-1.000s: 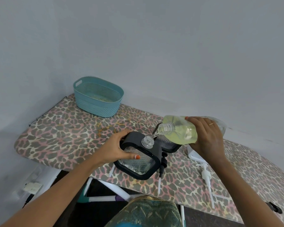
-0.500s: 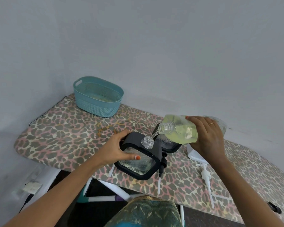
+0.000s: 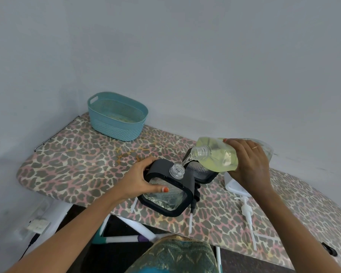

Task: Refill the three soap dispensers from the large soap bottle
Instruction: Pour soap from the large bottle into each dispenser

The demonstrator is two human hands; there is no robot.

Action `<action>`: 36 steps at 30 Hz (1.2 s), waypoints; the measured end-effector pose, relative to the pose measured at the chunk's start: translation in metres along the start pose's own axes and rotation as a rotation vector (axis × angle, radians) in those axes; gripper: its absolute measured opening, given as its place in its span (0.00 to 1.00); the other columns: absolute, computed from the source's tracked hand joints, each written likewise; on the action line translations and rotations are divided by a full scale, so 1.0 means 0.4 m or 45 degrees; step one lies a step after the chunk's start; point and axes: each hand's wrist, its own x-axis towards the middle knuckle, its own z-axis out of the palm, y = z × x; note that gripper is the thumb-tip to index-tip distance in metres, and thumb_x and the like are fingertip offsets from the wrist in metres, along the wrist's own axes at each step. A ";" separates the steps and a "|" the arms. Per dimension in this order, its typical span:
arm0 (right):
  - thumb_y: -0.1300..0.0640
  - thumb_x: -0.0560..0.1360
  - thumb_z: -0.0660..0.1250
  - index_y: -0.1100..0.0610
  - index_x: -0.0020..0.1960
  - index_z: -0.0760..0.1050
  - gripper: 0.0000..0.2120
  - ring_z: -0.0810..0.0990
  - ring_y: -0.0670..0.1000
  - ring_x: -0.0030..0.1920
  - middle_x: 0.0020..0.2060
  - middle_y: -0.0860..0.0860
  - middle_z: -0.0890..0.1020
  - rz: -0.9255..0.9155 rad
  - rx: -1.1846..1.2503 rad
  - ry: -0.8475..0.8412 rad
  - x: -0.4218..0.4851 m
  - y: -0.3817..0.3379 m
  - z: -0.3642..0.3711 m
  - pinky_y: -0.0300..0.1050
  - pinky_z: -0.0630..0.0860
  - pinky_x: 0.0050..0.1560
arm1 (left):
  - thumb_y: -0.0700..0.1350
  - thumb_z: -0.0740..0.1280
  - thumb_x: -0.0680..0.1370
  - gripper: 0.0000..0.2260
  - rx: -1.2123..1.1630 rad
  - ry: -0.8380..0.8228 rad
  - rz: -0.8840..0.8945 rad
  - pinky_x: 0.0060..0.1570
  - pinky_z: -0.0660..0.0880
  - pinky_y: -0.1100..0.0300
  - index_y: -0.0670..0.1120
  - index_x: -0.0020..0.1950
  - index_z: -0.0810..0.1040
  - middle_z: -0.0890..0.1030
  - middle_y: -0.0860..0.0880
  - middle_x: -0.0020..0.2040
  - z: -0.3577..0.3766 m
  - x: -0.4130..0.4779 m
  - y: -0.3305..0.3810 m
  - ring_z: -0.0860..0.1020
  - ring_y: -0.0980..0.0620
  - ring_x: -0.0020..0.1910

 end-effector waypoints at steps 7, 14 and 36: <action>0.70 0.51 0.79 0.59 0.56 0.68 0.36 0.71 0.52 0.47 0.44 0.58 0.83 -0.006 -0.004 0.003 0.000 0.003 -0.006 0.44 0.65 0.45 | 0.65 0.76 0.53 0.33 -0.028 -0.009 -0.001 0.50 0.76 0.66 0.53 0.54 0.75 0.82 0.50 0.50 0.005 -0.002 0.002 0.80 0.56 0.50; 0.71 0.50 0.78 0.58 0.56 0.68 0.38 0.71 0.52 0.47 0.44 0.58 0.83 0.003 -0.009 -0.011 0.000 0.005 -0.009 0.44 0.65 0.45 | 0.66 0.76 0.54 0.34 -0.003 -0.011 0.008 0.50 0.77 0.64 0.52 0.54 0.75 0.81 0.48 0.50 0.006 -0.001 0.001 0.81 0.55 0.50; 0.70 0.49 0.78 0.59 0.56 0.68 0.38 0.71 0.53 0.46 0.44 0.58 0.83 -0.008 -0.027 -0.013 0.005 0.003 -0.015 0.44 0.65 0.45 | 0.65 0.76 0.53 0.33 -0.079 0.016 0.002 0.48 0.76 0.67 0.53 0.53 0.75 0.82 0.49 0.49 0.013 -0.013 0.008 0.80 0.55 0.50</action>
